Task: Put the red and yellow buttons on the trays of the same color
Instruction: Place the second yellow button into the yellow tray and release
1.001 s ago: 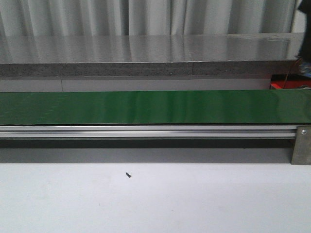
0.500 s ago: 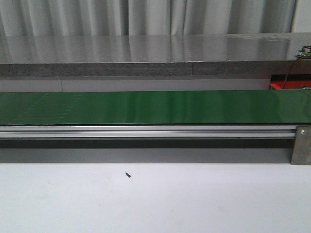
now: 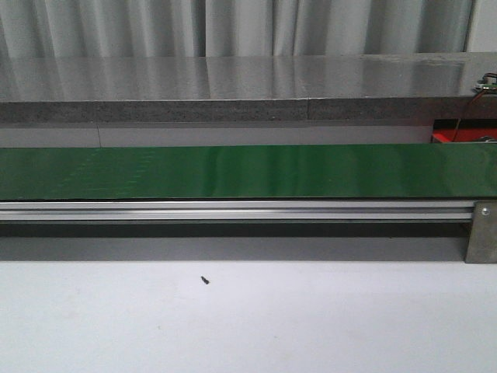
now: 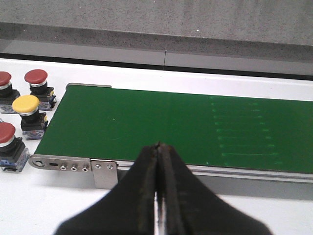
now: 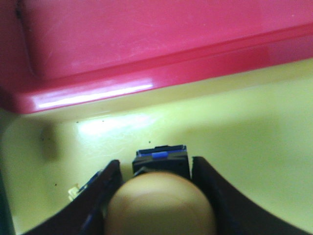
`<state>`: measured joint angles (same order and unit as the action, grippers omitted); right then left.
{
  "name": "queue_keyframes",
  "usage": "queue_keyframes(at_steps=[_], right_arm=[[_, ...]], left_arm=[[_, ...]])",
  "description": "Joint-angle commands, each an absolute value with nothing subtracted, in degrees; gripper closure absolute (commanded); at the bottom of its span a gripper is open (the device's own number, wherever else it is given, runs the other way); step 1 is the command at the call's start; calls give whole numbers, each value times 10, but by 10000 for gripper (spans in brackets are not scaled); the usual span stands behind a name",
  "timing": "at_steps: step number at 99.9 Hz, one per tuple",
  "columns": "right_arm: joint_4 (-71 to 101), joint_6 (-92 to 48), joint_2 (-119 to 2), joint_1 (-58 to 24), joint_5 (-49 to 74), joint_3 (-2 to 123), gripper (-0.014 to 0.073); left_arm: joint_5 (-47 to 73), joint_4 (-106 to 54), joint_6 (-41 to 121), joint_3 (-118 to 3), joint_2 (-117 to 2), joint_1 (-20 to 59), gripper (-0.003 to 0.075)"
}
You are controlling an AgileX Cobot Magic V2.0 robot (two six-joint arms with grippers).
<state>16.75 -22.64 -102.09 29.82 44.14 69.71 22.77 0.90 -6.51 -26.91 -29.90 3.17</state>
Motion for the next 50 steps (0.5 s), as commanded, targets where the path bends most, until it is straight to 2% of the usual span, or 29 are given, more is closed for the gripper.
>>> queue_keyframes(at_steps=[1,29,36,50], right_arm=[[177,-228,-1004,301,423,709,395],[176,-228,-1022,301,416,709,384],[176,-228,-1022,301,416,709,332],[176,-228,-1022,301,415,709,176]], left_arm=[[185,5,-70,-286,-301,35,740],[185,5,-70,-286,-301,35,740],[185,5,-70,-286,-301,35,740],[185,5,-70,-286,-301,35,740]])
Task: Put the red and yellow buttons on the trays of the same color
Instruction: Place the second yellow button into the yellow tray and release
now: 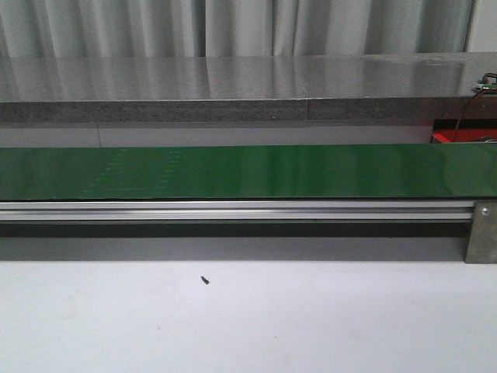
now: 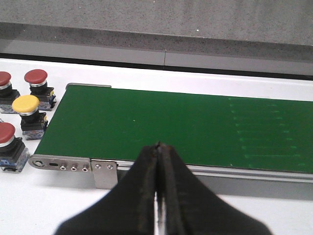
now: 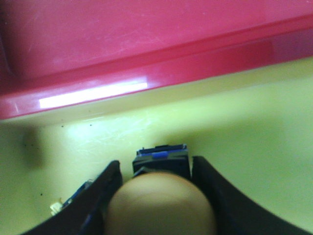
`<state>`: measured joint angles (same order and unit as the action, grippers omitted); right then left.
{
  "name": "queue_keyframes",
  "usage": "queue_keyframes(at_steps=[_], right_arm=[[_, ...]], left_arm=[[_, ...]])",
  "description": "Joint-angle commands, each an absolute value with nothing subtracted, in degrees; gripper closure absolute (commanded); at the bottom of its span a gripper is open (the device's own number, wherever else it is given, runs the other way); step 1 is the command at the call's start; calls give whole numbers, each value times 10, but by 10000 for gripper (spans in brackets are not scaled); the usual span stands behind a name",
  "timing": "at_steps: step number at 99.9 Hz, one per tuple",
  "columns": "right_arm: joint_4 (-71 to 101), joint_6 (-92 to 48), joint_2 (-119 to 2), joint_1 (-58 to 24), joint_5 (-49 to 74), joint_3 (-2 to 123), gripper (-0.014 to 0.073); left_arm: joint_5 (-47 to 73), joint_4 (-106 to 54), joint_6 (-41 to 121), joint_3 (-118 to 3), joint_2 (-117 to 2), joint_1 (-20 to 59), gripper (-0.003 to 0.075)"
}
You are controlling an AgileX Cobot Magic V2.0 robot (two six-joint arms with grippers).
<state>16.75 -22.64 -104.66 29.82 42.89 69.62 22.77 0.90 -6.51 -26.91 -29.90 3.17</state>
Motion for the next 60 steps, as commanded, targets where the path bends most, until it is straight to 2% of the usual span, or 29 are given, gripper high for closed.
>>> queue_keyframes(at_steps=[1,10,46,60], right_arm=[[176,-228,-1022,301,415,709,164],[176,-219,-1021,301,415,709,126],[219,-218,-961,299,409,716,126],[230,-224,-912,274,408,716,126]], left_arm=[[185,5,-70,-286,-301,35,740],[185,5,-70,-286,-301,35,740],[185,5,-70,-286,-301,35,740],[185,5,-70,-286,-301,35,740]])
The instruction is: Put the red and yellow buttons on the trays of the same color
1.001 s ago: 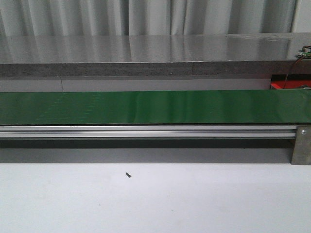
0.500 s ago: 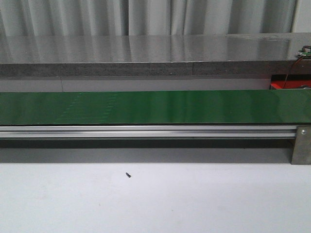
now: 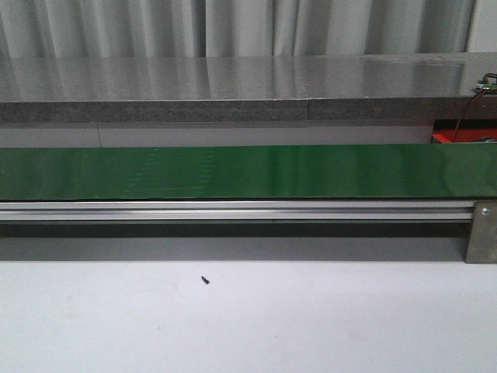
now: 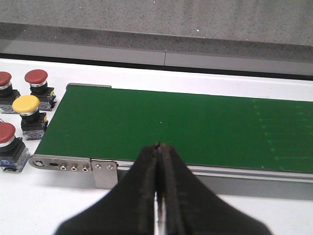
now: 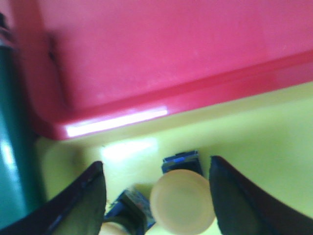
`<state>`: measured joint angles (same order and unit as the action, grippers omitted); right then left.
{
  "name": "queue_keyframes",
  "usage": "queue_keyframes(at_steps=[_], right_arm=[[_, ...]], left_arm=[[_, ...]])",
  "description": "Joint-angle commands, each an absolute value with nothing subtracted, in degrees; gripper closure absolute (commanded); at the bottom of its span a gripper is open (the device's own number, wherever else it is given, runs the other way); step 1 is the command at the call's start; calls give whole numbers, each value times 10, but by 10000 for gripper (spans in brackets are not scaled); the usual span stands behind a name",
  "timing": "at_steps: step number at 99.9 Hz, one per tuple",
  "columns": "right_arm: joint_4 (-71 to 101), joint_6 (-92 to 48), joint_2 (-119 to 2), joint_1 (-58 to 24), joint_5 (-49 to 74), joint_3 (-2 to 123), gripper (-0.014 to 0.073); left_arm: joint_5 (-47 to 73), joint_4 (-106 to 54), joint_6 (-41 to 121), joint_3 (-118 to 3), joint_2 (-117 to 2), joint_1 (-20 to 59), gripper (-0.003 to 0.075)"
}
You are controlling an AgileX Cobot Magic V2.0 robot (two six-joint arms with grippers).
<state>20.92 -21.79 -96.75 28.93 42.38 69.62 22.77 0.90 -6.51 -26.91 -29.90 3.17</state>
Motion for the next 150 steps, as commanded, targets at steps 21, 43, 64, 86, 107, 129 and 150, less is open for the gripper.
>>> queue_keyframes(at_steps=[21,43,64,86,107,129,150], right_arm=[[228,-248,-821,182,393,712,126],[221,-250,-715,84,378,666,126],[203,-250,-593,36,363,563,136],[203,-250,-473,34,362,463,185],[203,-250,-395,34,370,421,540],[203,-250,-376,34,372,420,689],[203,-250,-376,34,372,420,690]], left_arm=[[185,5,-70,-286,-301,35,740],[185,5,-70,-286,-301,35,740],[185,5,-70,-286,-301,35,740],[185,5,-70,-286,-301,35,740],[185,5,-70,-286,-301,35,740],[184,5,-70,-286,-301,35,738],[184,5,-70,-286,-301,35,536]])
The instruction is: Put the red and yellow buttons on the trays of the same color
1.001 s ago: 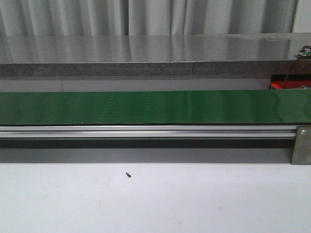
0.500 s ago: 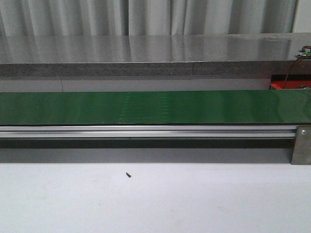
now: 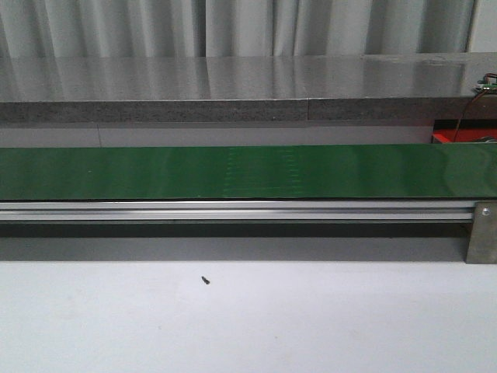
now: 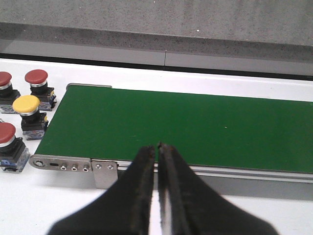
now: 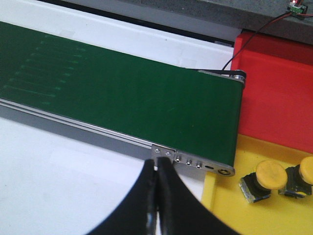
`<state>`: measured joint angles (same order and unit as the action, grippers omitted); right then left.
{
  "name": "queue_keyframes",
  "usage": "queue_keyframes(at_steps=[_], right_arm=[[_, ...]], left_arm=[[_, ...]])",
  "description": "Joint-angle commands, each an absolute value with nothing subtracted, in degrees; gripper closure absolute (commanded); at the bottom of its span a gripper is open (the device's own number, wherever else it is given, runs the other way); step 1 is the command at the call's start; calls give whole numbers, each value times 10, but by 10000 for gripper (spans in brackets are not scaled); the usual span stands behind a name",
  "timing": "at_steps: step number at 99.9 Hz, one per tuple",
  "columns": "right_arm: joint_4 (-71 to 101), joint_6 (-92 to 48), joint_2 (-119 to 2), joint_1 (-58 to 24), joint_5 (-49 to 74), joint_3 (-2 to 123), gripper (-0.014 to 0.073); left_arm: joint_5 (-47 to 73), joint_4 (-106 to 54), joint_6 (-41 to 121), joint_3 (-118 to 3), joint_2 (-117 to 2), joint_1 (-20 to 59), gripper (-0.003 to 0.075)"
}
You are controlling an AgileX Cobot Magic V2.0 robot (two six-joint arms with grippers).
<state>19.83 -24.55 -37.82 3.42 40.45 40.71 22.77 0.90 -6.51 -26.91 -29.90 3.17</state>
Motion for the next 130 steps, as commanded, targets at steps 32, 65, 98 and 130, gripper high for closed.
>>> queue_keyframes(at_steps=[32,65,98,130], right_arm=[[203,-250,-376,34,372,420,690],[203,-250,-376,34,372,420,690],[203,-250,-376,34,372,420,690],[203,-250,-376,34,372,420,690]], left_arm=[[180,5,-70,-286,-301,35,83],[228,25,-121,-340,-333,35,94],[344,87,-164,-526,-516,-61,101],[349,100,-164,-641,-681,-175,101]])
